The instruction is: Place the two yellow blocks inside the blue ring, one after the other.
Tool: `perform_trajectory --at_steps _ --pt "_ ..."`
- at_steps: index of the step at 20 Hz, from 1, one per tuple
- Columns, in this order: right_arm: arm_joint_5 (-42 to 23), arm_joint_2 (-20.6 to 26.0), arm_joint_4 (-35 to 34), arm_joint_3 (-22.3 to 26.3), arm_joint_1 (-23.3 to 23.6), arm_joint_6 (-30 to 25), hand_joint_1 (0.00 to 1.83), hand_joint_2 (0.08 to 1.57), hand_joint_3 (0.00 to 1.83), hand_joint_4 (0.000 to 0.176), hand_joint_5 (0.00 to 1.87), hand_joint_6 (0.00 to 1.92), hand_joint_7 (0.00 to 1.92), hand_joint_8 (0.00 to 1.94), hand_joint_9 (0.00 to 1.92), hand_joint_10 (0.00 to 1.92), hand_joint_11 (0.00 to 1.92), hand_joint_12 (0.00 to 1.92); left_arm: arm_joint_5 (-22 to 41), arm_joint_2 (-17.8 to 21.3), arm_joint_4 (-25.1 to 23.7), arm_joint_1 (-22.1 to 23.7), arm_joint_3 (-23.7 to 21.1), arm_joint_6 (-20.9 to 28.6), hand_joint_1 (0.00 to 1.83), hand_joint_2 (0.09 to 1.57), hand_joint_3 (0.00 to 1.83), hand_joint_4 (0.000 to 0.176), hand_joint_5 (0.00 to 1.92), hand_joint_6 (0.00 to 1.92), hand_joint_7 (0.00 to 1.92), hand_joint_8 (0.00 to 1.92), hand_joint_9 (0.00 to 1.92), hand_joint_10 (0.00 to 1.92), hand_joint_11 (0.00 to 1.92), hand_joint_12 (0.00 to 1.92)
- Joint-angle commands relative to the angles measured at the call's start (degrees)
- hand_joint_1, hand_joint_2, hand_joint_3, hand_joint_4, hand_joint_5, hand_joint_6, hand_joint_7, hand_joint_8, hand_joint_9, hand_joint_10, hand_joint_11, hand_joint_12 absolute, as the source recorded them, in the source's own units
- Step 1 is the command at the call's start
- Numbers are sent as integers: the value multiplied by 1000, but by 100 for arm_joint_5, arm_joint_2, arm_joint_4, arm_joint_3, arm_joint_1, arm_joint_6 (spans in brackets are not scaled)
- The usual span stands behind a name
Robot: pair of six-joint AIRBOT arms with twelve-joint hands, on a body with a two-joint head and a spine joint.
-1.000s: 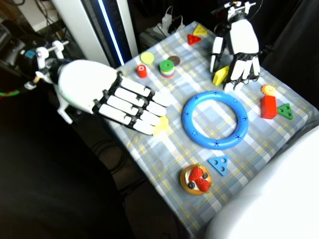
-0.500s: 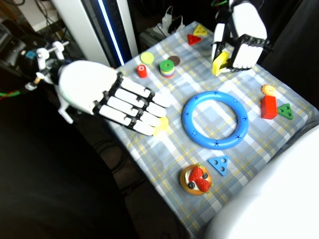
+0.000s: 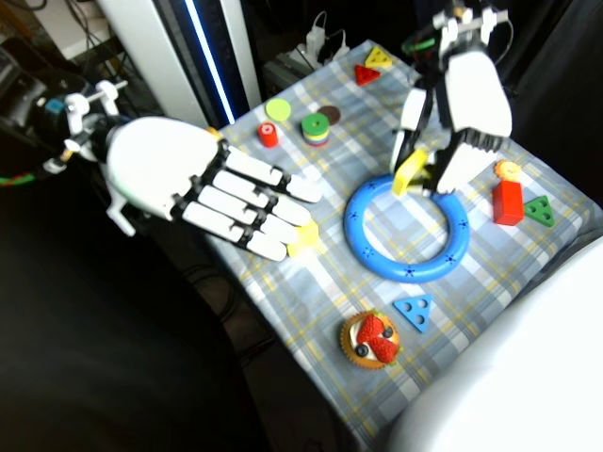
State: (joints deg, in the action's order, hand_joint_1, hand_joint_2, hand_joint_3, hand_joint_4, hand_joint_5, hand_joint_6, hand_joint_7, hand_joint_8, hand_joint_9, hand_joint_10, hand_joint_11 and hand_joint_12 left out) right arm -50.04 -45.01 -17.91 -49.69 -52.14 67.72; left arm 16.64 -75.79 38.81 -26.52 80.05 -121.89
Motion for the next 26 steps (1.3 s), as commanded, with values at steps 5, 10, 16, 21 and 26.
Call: perform_trajectory --at_steps 5,10,16,21,26 --pt "-607 -55 79 -77 -11 -41 429 1307 0 28 0 0 0 0 0 0 0 0 214 -280 454 64 190 -489 882 1174 0 75 270 244 363 198 133 749 3 1590" --pt "-513 -123 104 -136 -11 -78 549 1279 0 20 0 0 0 0 0 0 0 0 303 -205 400 53 59 -490 688 1276 13 88 240 10 245 13 19 460 0 1021" --pt "-129 -405 121 -416 57 -268 633 1285 0 27 0 0 0 0 0 0 0 0 1494 755 -1286 -164 -1027 1336 394 1418 2 66 148 3 132 5 12 129 0 389" --pt "484 -782 98 -799 374 -269 774 1251 1 0 106 22 151 19 101 107 0 1238 2990 1531 -1966 -730 -1776 2745 508 1433 3 23 182 8 156 5 52 82 29 22" --pt "1095 -1144 94 -1192 641 -250 847 1257 1 0 295 35 407 23 112 629 0 1388 3635 1787 -2146 -1070 -2023 3216 651 1424 0 38 188 2 138 0 65 42 0 262"
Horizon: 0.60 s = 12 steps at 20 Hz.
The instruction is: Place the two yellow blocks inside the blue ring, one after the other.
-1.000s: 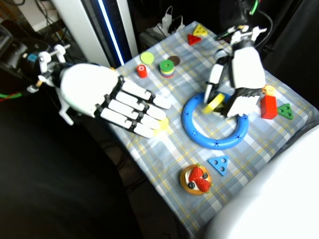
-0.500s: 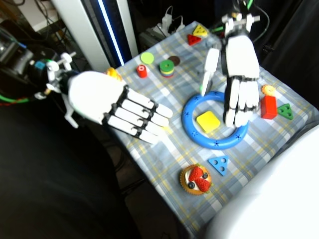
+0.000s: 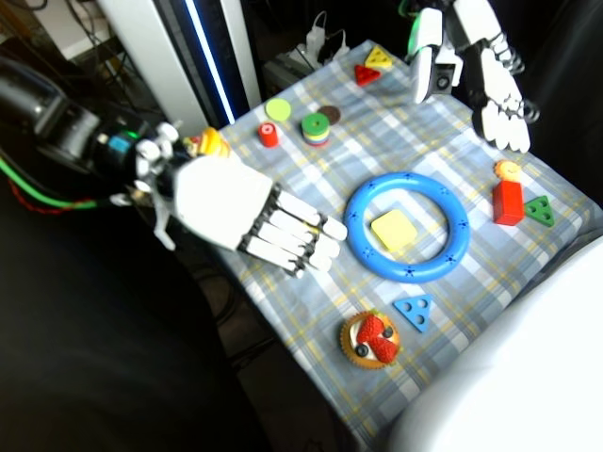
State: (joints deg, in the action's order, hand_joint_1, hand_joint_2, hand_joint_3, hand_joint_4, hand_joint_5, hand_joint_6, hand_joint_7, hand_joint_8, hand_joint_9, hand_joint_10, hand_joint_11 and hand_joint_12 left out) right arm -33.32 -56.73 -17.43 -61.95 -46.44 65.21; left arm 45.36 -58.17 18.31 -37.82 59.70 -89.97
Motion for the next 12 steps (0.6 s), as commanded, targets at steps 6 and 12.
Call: perform_trajectory --at_steps 6,12 --pt "-82 -341 -46 -324 299 100 1148 1308 8 0 608 1324 786 1775 1125 1916 1269 1921 1005 160 -93 -103 -60 245 626 1419 0 25 252 8 227 5 154 58 0 688" --pt "-314 -126 323 -146 703 116 1151 1333 2 0 605 1293 637 1843 758 1921 889 1921 1223 305 -112 -339 -160 431 631 1417 0 0 266 3 266 5 202 79 0 977"
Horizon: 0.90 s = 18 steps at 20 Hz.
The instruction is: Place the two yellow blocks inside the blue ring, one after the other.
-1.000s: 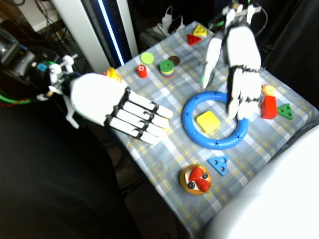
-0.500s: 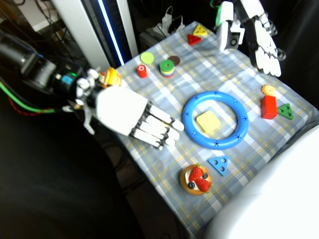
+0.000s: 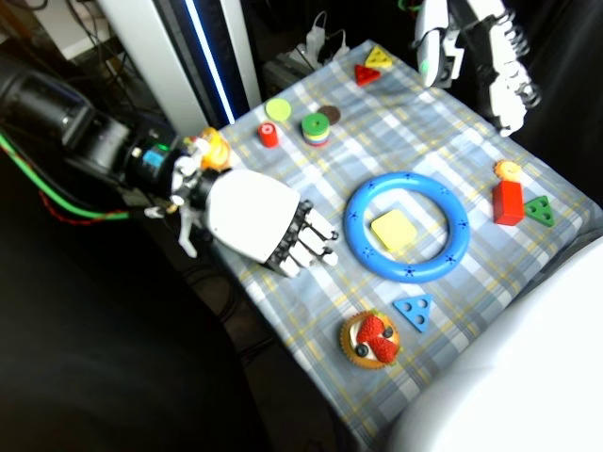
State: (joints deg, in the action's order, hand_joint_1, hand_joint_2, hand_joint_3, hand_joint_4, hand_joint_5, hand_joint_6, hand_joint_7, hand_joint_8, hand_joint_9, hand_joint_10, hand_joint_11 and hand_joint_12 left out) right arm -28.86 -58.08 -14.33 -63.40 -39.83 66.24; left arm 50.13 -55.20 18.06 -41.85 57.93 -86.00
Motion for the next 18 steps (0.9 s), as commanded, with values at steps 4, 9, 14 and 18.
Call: perform_trajectory --at_steps 4,9,14,18 --pt "-762 -88 374 -39 474 13 1188 1282 0 0 659 1232 742 1663 779 1780 802 1921 1162 131 -124 -391 -124 487 652 1419 0 3 279 12 268 6 193 83 0 1062" --pt "-348 -758 593 -597 1083 13 1155 1275 2 0 644 1368 761 1511 722 1460 677 1746 1482 140 49 -776 -186 768 625 1432 3 0 280 4 261 4 175 67 0 869" --pt "282 -1709 592 -1426 1382 25 1130 1274 0 14 722 1392 675 1470 689 1265 625 1686 1566 130 237 -978 -159 869 777 1397 0 0 298 1 292 2 188 122 0 1087" --pt "664 -2010 572 -1729 1389 27 1117 1307 2 0 540 1548 730 1468 508 1148 340 1678 1568 77 228 -982 -103 942 741 1406 0 0 293 0 294 0 60 438 0 1211"
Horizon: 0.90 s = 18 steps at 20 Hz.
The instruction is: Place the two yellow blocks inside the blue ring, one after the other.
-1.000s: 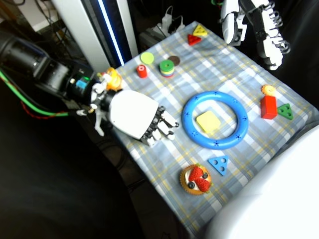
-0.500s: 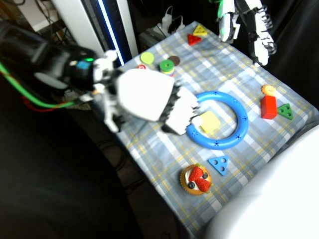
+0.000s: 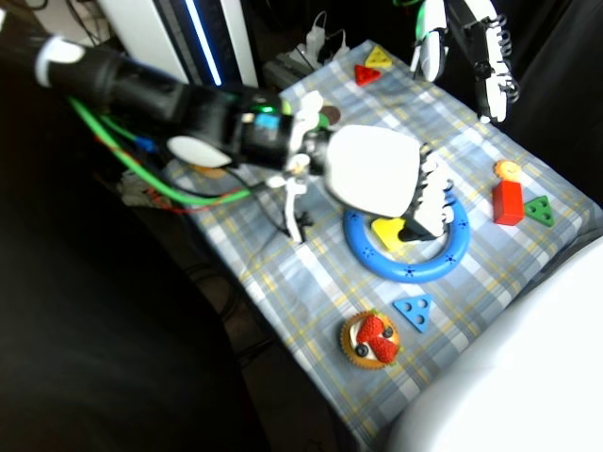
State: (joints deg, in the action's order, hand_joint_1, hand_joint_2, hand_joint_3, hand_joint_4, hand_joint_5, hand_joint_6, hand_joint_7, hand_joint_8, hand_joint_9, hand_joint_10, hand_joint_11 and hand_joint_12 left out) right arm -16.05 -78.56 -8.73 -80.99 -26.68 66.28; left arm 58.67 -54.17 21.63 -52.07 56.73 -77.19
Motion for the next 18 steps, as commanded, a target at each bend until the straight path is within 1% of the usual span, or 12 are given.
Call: perform_trajectory --at_steps 1,2,4,6,7,9,10,11,12,14,16,18 --pt "-502 -29 3 -44 73 22 964 1220 0 0 293 407 459 402 348 711 24 1483 715 -30 -129 46 33 90 698 1419 3 0 273 0 264 0 23 476 0 1155" --pt "-456 -39 3 -56 73 22 964 1220 0 0 293 407 459 402 348 711 24 1483 715 -32 -129 46 38 112 698 1419 3 0 273 0 264 0 23 476 0 1155" --pt "-417 -35 5 -45 73 25 642 1255 2 2 40 9 121 5 152 111 0 986 718 -34 -127 42 42 128 723 1407 0 0 287 4 282 4 17 515 0 1177" --pt "-406 -33 7 52 73 57 586 1260 3 4 7 1 72 1 137 77 0 988 718 -34 -125 40 45 143 739 1403 0 0 291 4 282 2 3 527 0 1154" --pt "-412 11 7 138 81 63 553 1268 1 0 0 0 3 0 69 24 0 658 728 -33 -125 37 43 159 741 1396 0 0 288 2 276 0 1 530 0 1149" --pt "-582 362 35 433 123 63 539 1264 0 53 0 0 0 0 2 0 0 199 761 -22 -126 30 32 196 767 1393 0 0 290 2 278 0 11 514 0 1117" --pt "-787 648 44 691 124 63 472 1276 6 65 0 0 0 0 0 0 0 151 780 -10 -126 30 20 205 749 1397 0 0 286 0 273 0 9 503 0 1102" --pt "-974 878 71 931 124 63 453 1282 2 73 0 0 0 0 0 0 0 193 799 0 -126 28 8 210 746 1393 0 1 287 1 275 1 13 508 0 1147" --pt "-1222 1106 112 1198 124 63 378 1274 0 48 0 0 0 0 0 0 0 401 838 16 -126 7 -9 223 706 1389 0 8 286 0 269 1 11 480 0 1068" --pt "-1738 1726 162 1726 70 62 259 1281 2 52 0 0 0 0 0 0 0 264 944 57 -126 -62 -53 272 728 1383 0 3 284 1 250 2 23 336 0 750" --pt "-2261 2237 169 2168 -177 59 197 1303 2 54 0 0 0 0 91 36 0 1019 1061 107 -127 -120 -87 358 693 1377 0 4 278 2 242 2 75 222 0 733" --pt "-2662 2574 168 2437 -415 20 199 1314 3 75 0 0 0 0 114 37 0 1017 1160 138 -127 -160 -107 422 756 1358 0 8 270 0 224 0 95 183 0 787"
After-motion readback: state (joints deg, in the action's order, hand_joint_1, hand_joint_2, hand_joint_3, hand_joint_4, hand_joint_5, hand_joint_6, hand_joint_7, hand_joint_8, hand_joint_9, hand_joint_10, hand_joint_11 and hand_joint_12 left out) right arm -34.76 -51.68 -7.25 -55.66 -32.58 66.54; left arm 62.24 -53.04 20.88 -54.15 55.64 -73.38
